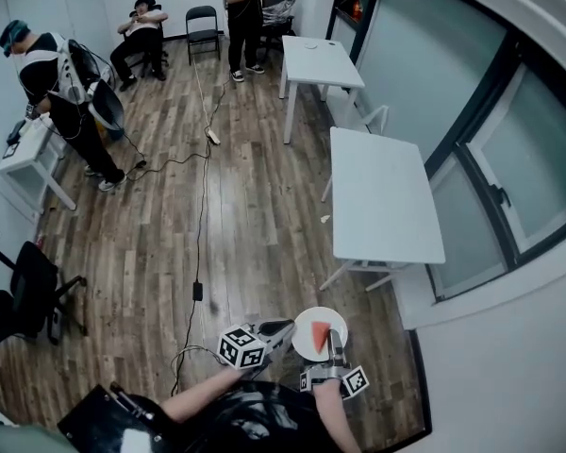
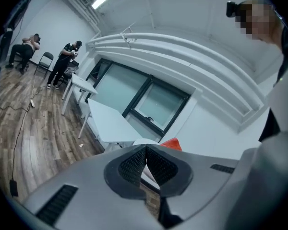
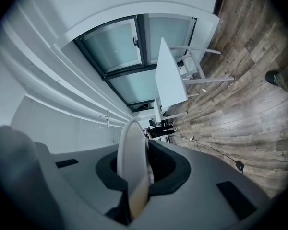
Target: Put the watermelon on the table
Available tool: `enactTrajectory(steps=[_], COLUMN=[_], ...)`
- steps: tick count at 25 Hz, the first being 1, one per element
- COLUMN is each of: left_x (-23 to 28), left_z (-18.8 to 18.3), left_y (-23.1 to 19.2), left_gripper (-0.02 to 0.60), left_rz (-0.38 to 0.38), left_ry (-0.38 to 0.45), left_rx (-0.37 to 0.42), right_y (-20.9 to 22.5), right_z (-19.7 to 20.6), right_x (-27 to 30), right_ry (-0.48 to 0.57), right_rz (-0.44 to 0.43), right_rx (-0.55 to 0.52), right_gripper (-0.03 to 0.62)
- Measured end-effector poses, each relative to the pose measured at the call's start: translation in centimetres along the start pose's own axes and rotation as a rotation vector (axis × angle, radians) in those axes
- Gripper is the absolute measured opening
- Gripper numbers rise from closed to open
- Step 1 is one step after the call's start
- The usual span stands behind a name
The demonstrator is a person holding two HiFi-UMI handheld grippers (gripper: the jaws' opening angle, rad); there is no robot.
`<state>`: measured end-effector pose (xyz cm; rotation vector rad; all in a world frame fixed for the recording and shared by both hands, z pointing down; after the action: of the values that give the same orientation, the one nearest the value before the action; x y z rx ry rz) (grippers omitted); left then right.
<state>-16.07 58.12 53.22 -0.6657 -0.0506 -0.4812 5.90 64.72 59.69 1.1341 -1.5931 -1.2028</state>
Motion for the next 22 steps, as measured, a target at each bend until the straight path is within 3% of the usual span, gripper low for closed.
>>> enactTrajectory(steps=[10, 16, 22], left_x=[13.7, 16.2, 17.4], left_z=[-6.0, -7.1, -10.4], left_y=[-2.1, -4.2, -9.6], left_gripper=[0.005, 0.005, 0.005], left_rz=[0.007, -0.068, -0.127], left_ry=[-0.029, -0.019, -0.013], left_rx=[0.042, 0.013, 0.000], right_y=[-3.9, -3.7, -3.6], right_z=[-12.4, -15.1, -15.2], right_x=[8.7, 14.2, 20.4], right_ry=[-0.005, -0.109, -0.162], right_rz=[-0.022, 0.043, 0.082], right_rx=[-0.002, 0.004, 0.011], right_gripper=[0.051, 0.051, 0.051])
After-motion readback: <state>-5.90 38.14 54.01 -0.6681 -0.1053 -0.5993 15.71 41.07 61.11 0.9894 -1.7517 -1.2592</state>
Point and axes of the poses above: the fingertips, and each gripper's own axes: x forward along the fingers, y to its right, z out of its underside, the point moved 9 cm from there along -x, backward along the fingers, and after that the axes turned 4 degrees about z, right-handed, at the moved point
